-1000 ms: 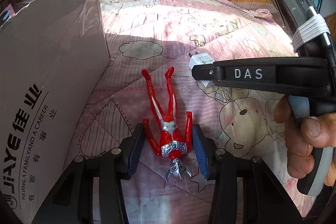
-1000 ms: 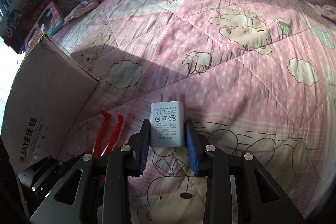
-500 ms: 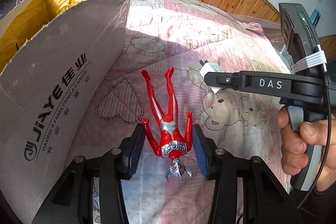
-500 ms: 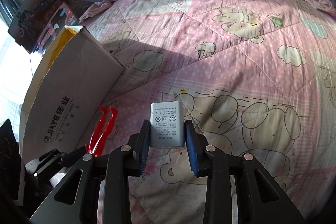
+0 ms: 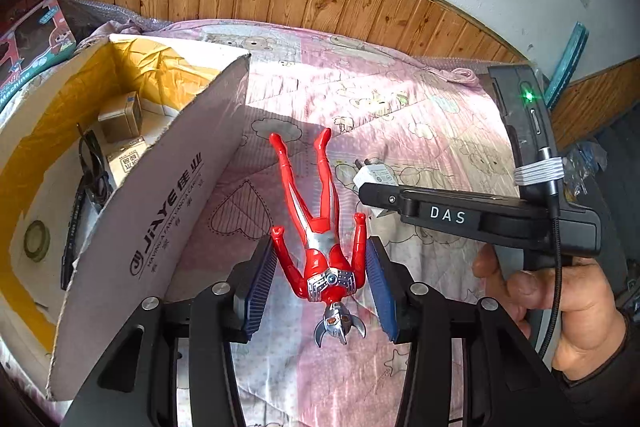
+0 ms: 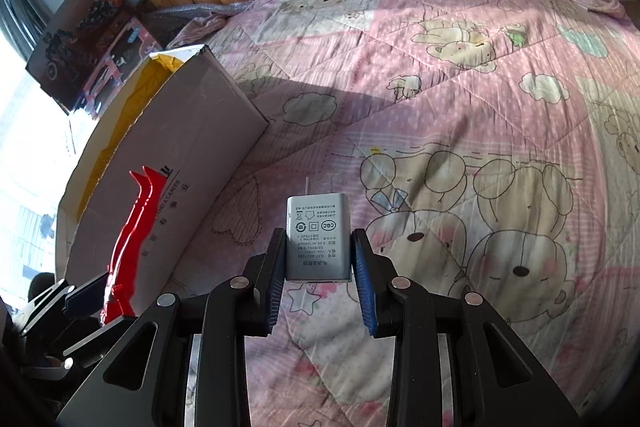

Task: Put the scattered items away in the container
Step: 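Lift and carry the red figure and white charger over the box with both grippers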

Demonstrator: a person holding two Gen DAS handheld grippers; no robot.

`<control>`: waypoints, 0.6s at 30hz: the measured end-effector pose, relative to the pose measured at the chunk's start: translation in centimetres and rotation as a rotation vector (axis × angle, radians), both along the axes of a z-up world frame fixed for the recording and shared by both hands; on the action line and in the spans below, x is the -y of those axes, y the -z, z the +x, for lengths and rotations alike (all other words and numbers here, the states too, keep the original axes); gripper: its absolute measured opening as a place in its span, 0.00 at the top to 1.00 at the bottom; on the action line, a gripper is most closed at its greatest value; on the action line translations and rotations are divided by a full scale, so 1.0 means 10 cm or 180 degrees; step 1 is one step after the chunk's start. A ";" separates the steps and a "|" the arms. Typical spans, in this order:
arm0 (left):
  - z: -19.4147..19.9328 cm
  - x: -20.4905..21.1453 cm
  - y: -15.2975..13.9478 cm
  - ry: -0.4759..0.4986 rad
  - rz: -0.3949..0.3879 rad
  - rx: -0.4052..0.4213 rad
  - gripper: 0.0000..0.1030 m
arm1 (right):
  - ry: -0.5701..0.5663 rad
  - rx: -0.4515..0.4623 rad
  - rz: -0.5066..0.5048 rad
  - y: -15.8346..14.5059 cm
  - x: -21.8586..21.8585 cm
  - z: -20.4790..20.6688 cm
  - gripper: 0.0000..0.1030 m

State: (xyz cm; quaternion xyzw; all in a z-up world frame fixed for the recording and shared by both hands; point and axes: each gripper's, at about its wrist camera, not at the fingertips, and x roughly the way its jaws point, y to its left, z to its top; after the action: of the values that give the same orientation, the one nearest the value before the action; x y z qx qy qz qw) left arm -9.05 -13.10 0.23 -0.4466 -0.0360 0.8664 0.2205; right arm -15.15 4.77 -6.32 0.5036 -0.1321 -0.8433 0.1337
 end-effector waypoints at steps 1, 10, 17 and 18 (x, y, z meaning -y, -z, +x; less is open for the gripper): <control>0.04 0.03 -0.03 -0.0003 0.0003 -0.0026 0.55 | 0.0009 0.0004 -0.0007 0.00 0.02 0.06 0.68; 0.37 0.31 -0.29 -0.0086 0.0064 -0.0219 0.55 | 0.0083 -0.0076 -0.0068 -0.11 0.14 0.50 0.68; 0.62 0.56 -0.36 -0.0157 0.0111 -0.0243 0.55 | 0.0097 -0.0124 -0.0084 -0.21 0.30 0.77 0.68; 0.66 0.59 -0.37 -0.0156 0.0128 -0.0243 0.55 | 0.0097 -0.0128 -0.0087 -0.23 0.32 0.81 0.68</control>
State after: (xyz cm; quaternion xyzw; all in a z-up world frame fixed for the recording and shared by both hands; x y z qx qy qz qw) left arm -2.44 -19.00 3.93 -0.4077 -0.0558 0.8870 0.2094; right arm -7.06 1.58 -4.07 0.4826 -0.1486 -0.8533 0.1302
